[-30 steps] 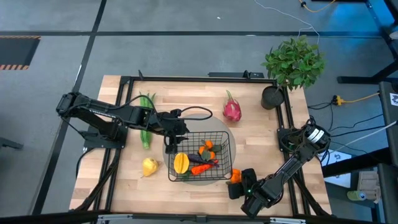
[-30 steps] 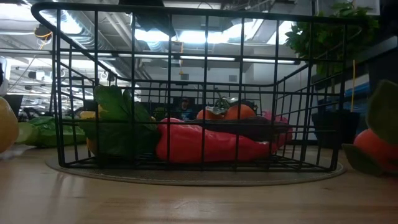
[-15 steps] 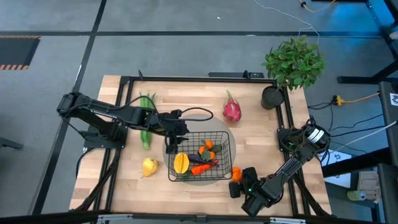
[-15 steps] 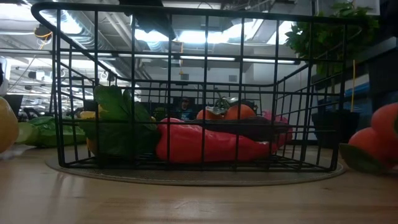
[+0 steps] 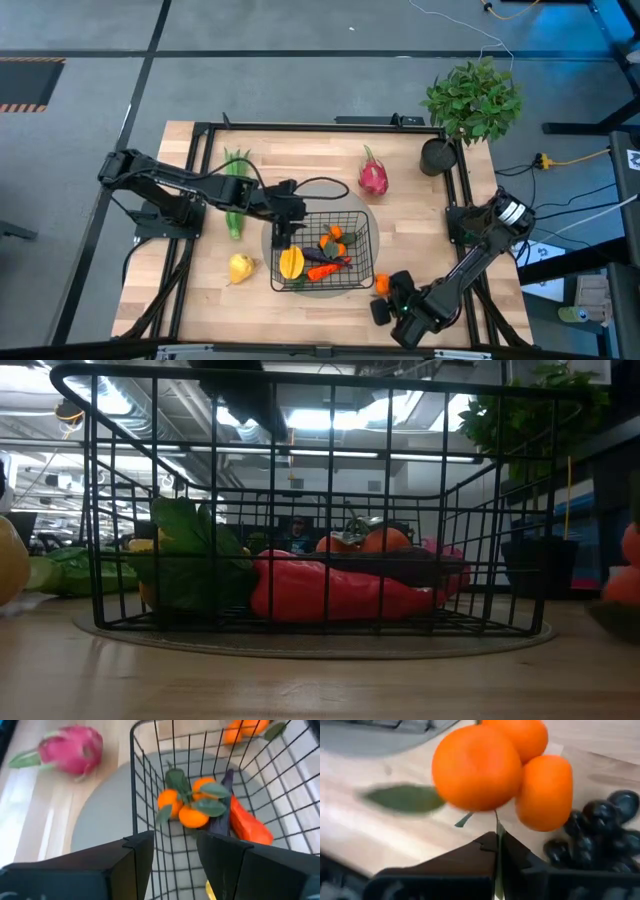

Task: Build produce basket
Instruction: Put the tangerines into the wire basket, then put the grapes into the wire basket, then put the dragonfruit into the wire basket

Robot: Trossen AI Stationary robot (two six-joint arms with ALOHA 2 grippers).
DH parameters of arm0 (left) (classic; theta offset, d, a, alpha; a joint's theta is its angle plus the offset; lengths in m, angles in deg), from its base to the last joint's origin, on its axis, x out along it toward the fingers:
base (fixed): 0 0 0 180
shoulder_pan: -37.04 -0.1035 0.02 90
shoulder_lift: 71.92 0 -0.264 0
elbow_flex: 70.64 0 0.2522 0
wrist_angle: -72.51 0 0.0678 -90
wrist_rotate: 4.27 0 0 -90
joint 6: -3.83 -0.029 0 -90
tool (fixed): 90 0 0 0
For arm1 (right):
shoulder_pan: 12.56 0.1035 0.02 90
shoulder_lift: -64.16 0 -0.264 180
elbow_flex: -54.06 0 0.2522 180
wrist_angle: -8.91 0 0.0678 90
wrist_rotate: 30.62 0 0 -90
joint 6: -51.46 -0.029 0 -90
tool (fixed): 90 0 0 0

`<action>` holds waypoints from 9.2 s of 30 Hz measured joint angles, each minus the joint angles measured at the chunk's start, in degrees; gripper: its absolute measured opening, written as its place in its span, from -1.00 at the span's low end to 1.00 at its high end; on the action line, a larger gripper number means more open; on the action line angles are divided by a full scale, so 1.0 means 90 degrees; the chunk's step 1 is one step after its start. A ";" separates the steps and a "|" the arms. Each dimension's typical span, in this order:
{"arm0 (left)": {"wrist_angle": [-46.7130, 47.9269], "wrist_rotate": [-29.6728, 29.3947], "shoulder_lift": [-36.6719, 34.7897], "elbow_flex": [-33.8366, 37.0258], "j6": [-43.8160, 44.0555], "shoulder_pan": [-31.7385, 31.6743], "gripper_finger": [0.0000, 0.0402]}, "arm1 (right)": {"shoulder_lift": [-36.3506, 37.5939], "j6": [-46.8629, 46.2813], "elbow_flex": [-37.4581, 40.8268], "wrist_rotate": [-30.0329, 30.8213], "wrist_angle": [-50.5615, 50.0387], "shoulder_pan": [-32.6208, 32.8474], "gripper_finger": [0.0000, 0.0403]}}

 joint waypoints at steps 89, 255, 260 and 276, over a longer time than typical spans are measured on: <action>0.0388 -0.2115 -0.1583 -0.0005 0.0622 0.0503 -0.31 | 0.0085 0.9126 -0.3648 0.1542 -0.0683 -0.3106 -0.94; 0.2137 -0.1652 -0.2452 -0.0005 0.2623 0.1972 -0.31 | 0.0546 0.8485 -0.3216 0.3025 -0.1170 -0.2089 0.10; 0.2137 -0.1653 -0.2452 -0.0005 0.2623 0.1972 -0.31 | 0.0546 0.8485 -0.3217 0.2741 -0.1172 -0.2084 0.11; 0.2139 -0.1653 -0.2452 -0.0003 0.2620 0.1972 -0.31 | 0.0546 0.8277 -0.3217 0.3996 -0.1528 -0.2089 0.10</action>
